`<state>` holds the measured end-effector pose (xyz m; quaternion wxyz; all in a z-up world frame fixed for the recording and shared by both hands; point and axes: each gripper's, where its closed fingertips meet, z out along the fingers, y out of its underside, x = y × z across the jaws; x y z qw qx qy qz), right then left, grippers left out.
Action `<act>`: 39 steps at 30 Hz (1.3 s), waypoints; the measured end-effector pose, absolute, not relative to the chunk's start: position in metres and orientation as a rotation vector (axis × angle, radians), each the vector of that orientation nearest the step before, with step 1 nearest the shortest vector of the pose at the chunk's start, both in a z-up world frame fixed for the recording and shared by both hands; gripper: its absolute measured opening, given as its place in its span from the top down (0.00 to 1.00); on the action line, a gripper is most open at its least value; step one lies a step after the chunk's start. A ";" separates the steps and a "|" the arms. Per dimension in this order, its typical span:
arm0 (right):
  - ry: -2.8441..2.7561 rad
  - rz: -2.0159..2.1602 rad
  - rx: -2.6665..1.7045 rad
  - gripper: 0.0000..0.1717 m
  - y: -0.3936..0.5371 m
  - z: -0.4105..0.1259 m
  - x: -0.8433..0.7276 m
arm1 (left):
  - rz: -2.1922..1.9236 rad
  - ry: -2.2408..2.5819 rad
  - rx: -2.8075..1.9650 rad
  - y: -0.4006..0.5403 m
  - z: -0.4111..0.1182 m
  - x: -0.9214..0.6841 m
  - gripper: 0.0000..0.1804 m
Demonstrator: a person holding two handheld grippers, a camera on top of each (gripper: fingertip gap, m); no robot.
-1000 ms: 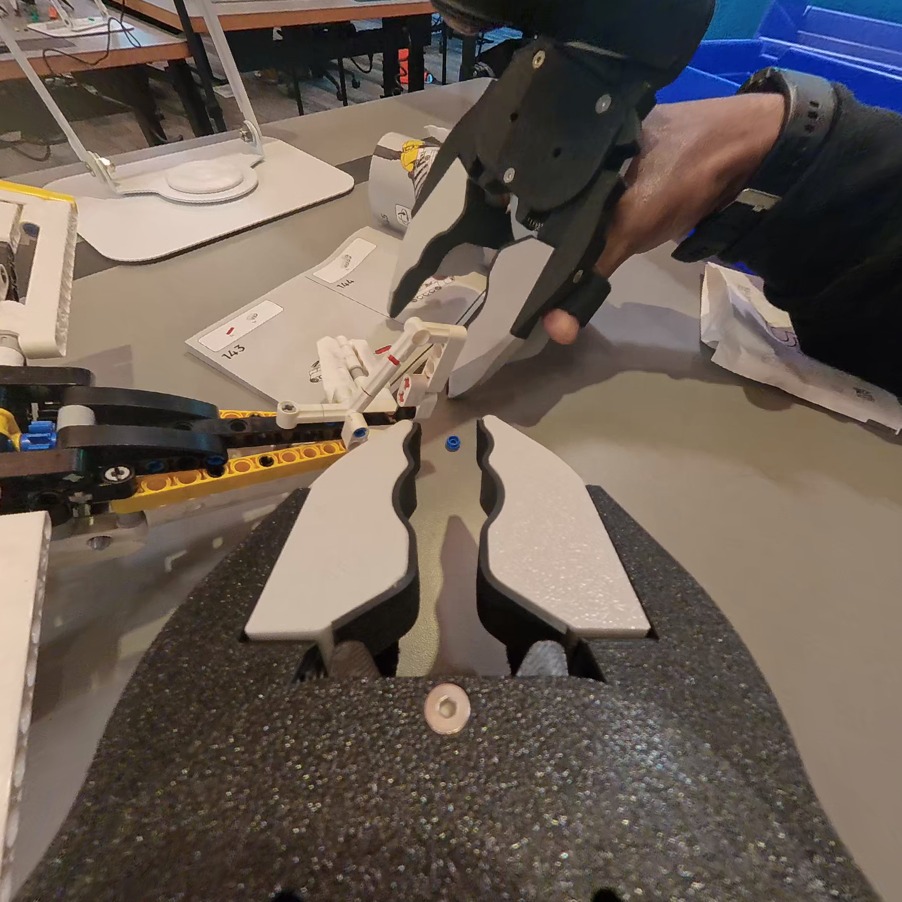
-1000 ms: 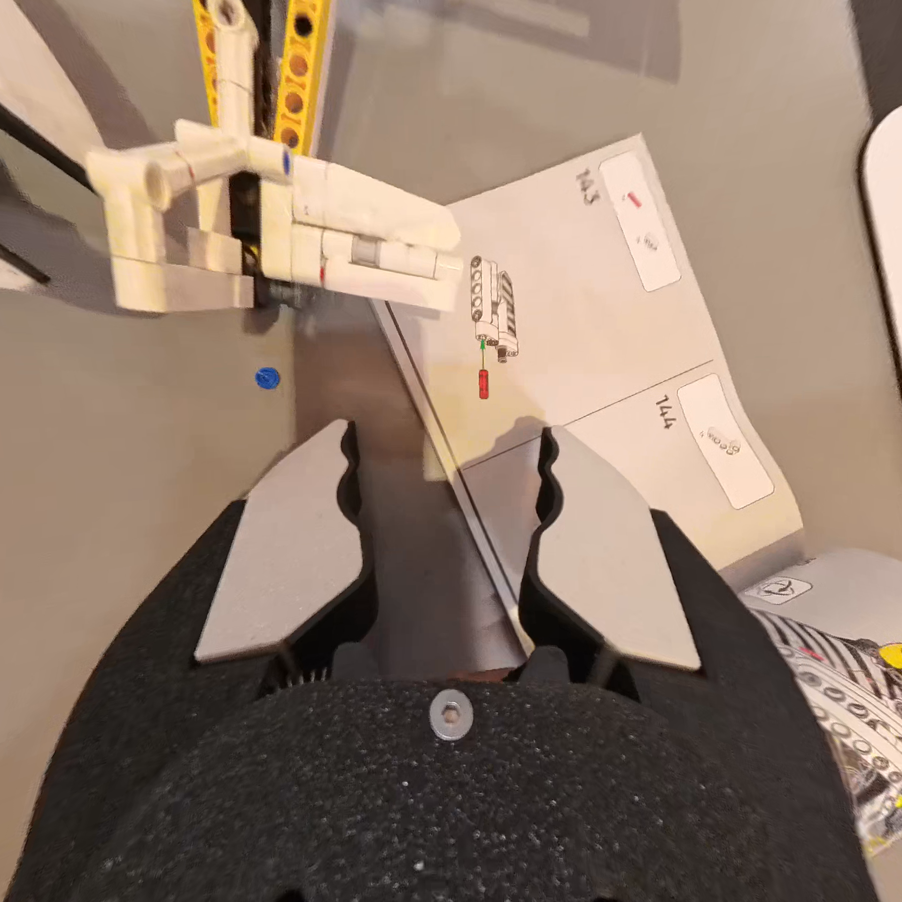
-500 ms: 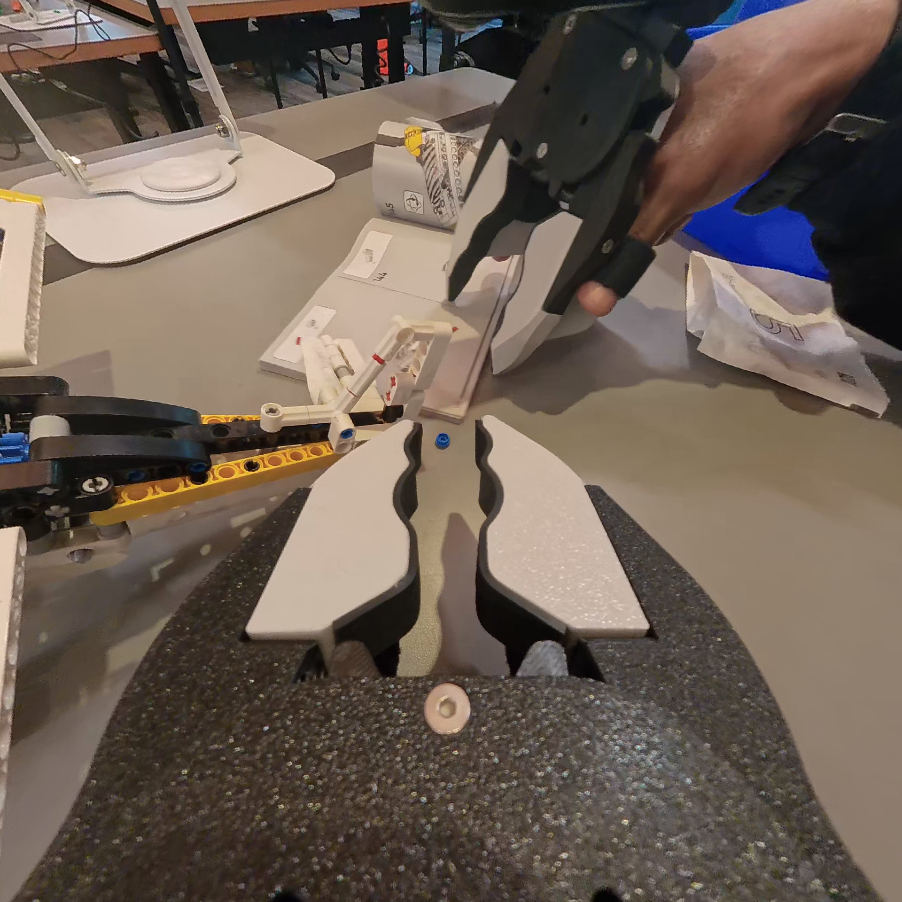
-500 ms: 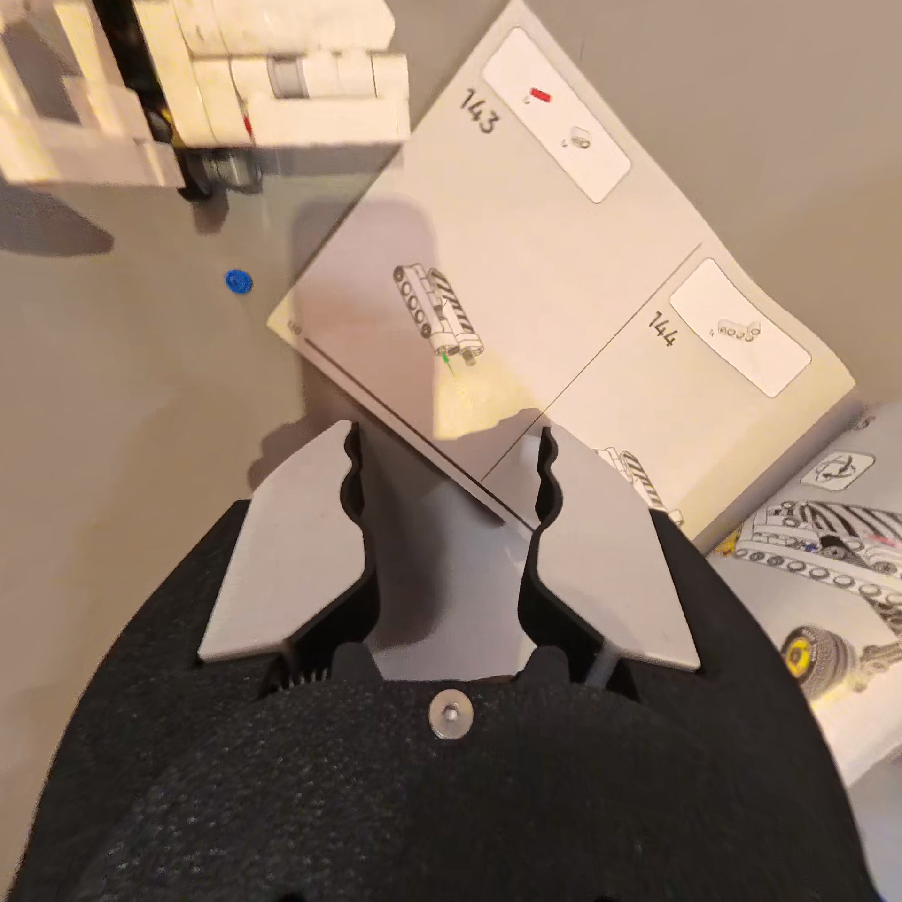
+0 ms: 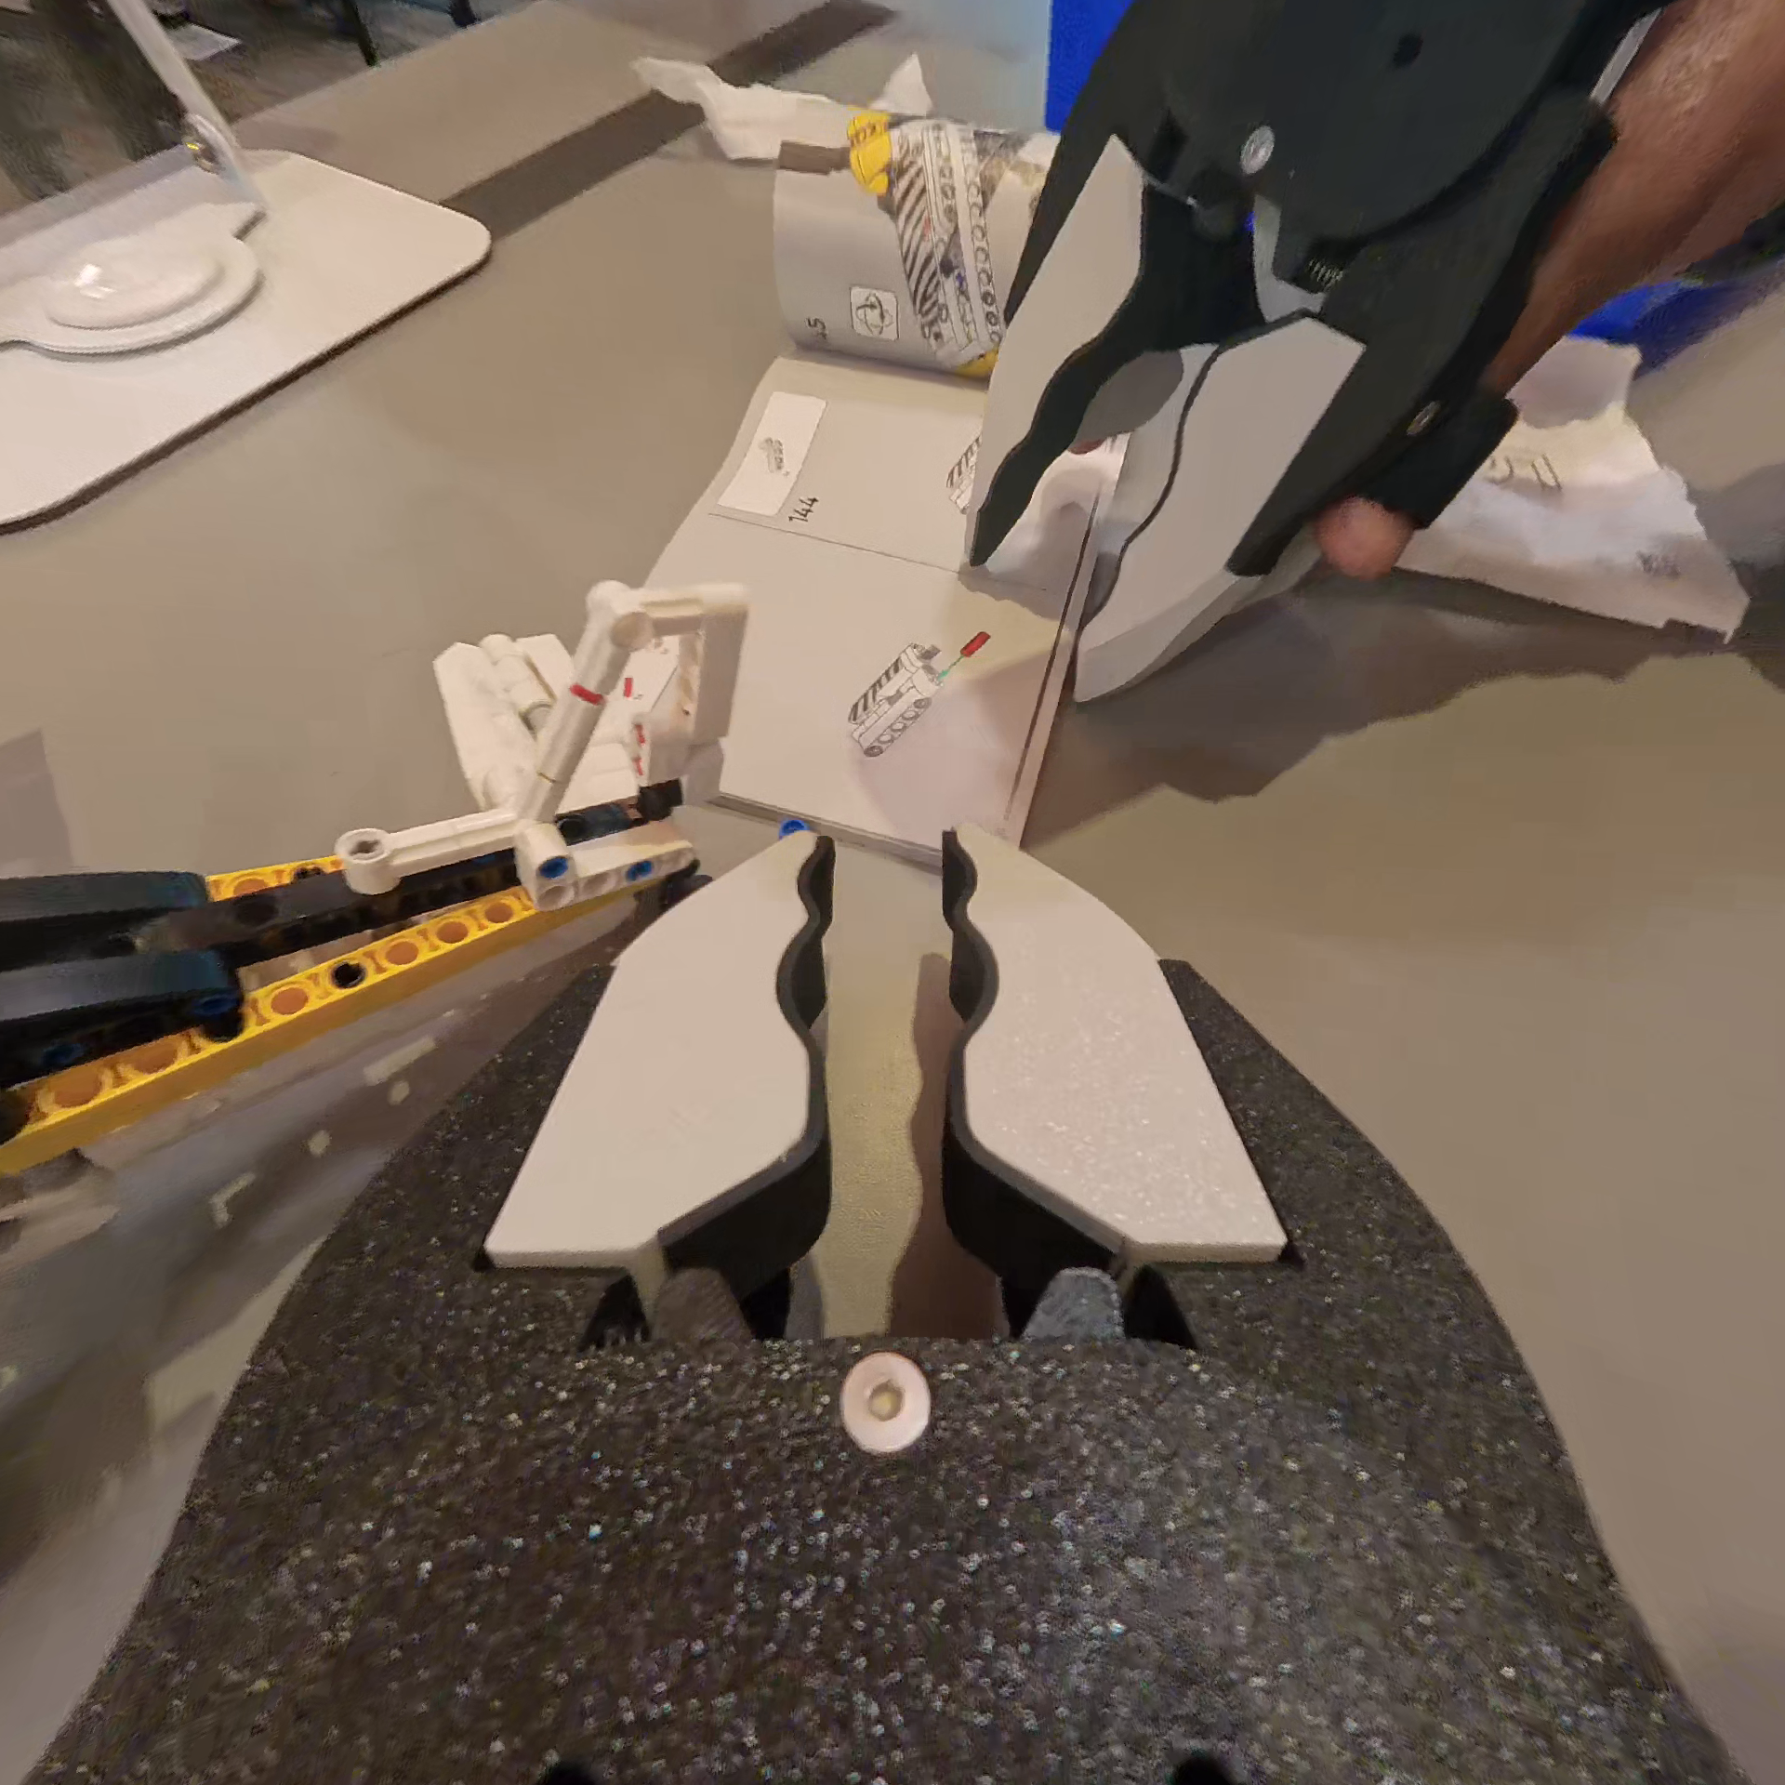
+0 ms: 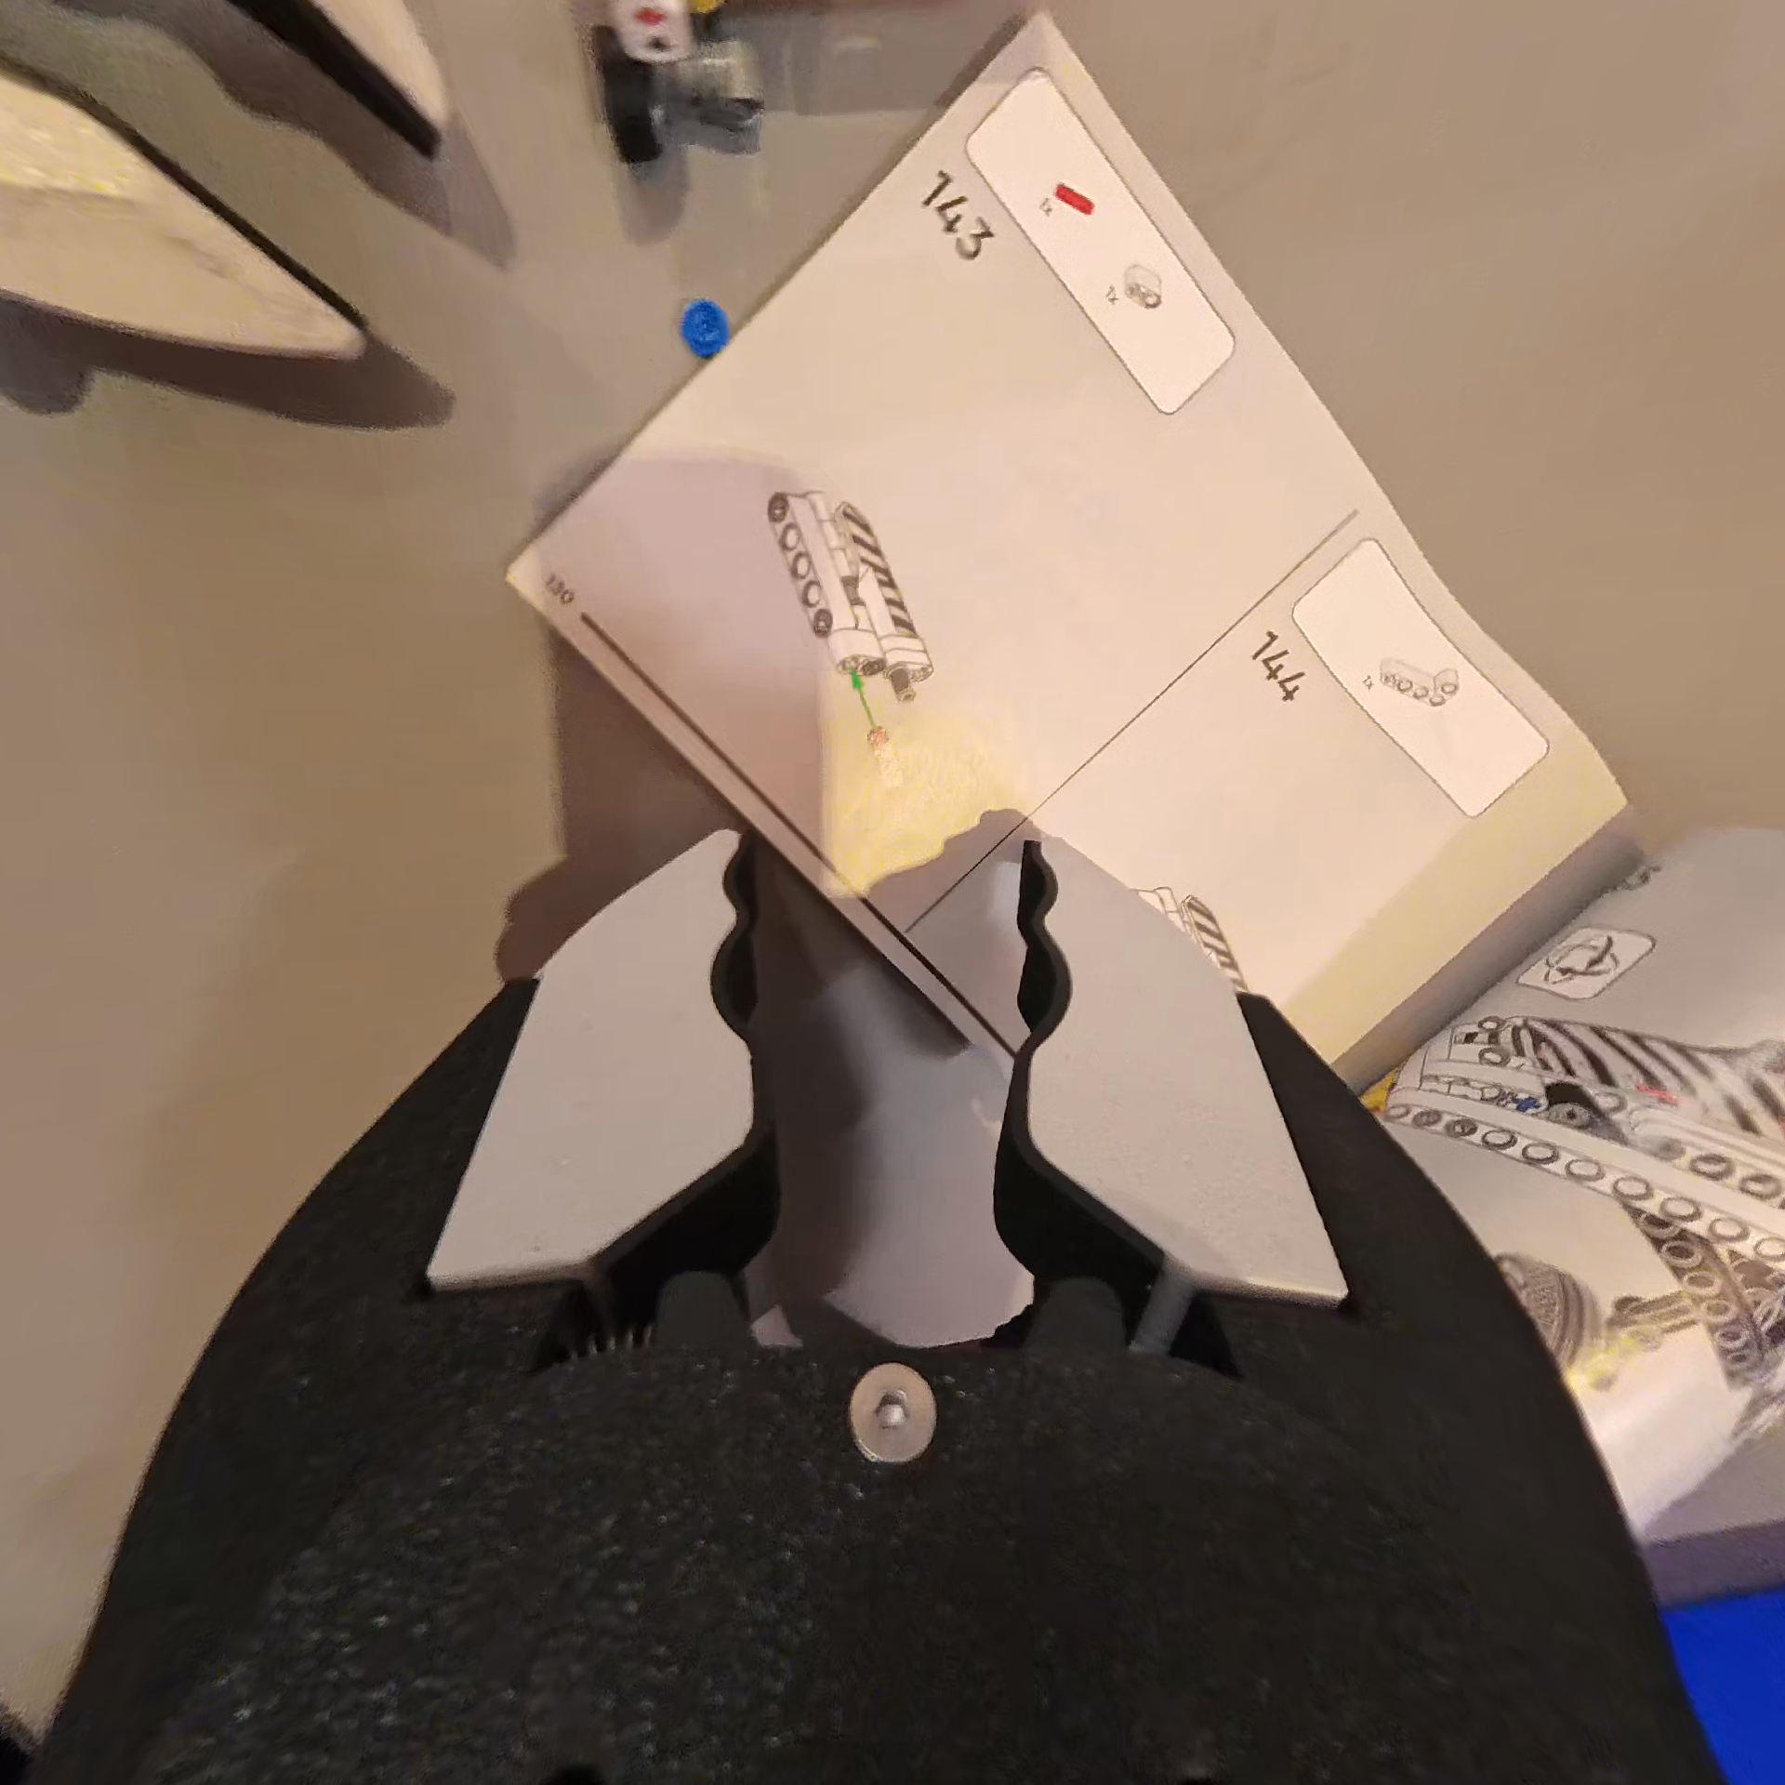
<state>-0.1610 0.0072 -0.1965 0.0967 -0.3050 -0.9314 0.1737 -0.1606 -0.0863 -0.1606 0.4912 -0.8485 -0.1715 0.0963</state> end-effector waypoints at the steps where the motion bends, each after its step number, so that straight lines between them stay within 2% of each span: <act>1: -2.768 0.515 -0.883 0.69 0.005 -0.197 -0.158 | 0.232 -0.405 -2.073 -0.086 -0.162 -0.159 0.88; 9: -2.748 0.723 -0.483 0.70 -0.028 -0.182 -0.156 | 0.219 -0.401 -2.062 -0.085 -0.161 -0.159 0.88; 15: -2.750 0.846 -0.382 0.74 -0.046 -0.186 -0.153 | 0.192 -0.425 -2.037 -0.087 -0.158 -0.161 0.88; 22: -2.739 0.876 -0.427 0.80 -0.050 -0.194 -0.156 | 0.185 -0.426 -2.046 -0.086 -0.160 -0.161 0.88; 39: -2.750 1.003 -0.655 0.84 -0.034 -0.190 -0.158 | 0.073 -0.418 -2.076 -0.081 -0.165 -0.152 0.88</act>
